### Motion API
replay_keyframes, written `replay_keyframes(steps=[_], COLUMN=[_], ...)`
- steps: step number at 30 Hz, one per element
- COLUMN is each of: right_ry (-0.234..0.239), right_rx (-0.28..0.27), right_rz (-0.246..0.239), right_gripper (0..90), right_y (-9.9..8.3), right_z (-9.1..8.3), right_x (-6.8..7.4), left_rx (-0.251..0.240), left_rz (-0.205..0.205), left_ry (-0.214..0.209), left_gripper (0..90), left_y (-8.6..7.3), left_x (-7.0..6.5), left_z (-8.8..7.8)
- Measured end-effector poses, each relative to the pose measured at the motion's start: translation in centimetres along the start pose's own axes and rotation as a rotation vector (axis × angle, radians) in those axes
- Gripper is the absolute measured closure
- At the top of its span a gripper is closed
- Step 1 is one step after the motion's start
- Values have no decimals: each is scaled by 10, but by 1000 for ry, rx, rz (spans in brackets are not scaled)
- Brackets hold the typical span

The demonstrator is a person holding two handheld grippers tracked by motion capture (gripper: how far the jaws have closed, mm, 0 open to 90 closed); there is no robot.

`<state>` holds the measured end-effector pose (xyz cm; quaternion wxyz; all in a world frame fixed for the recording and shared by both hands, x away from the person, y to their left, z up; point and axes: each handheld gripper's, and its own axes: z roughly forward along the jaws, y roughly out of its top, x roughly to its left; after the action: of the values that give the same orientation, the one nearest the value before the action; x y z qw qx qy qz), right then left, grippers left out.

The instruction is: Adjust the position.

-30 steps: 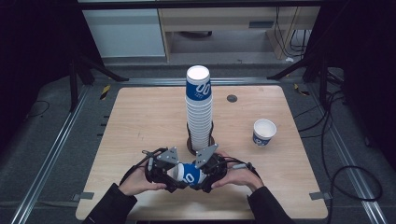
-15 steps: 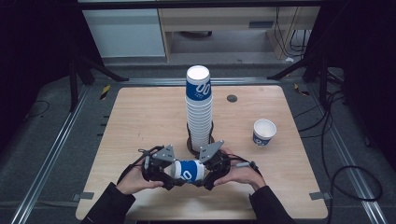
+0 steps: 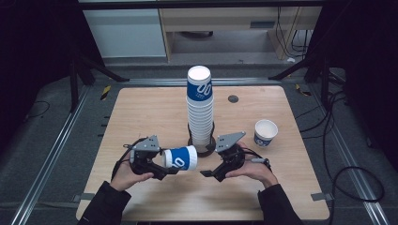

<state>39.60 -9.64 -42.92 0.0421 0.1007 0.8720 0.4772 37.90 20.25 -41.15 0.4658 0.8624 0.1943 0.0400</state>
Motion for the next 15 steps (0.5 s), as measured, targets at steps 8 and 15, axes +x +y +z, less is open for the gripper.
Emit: replay_keyframes(steps=[8,15], right_ry=[40,115], right_rx=[-58,-108], right_rz=[26,30], right_gripper=[71,73], right_y=[-2,0], right_z=[-5,-2], right_x=[-2,2], left_rx=[-101,-105], left_rz=[2,34], left_ry=[-42,-118], left_gripper=[250,250], left_y=[2,5], left_x=[-1,-11], left_z=[-8,1])
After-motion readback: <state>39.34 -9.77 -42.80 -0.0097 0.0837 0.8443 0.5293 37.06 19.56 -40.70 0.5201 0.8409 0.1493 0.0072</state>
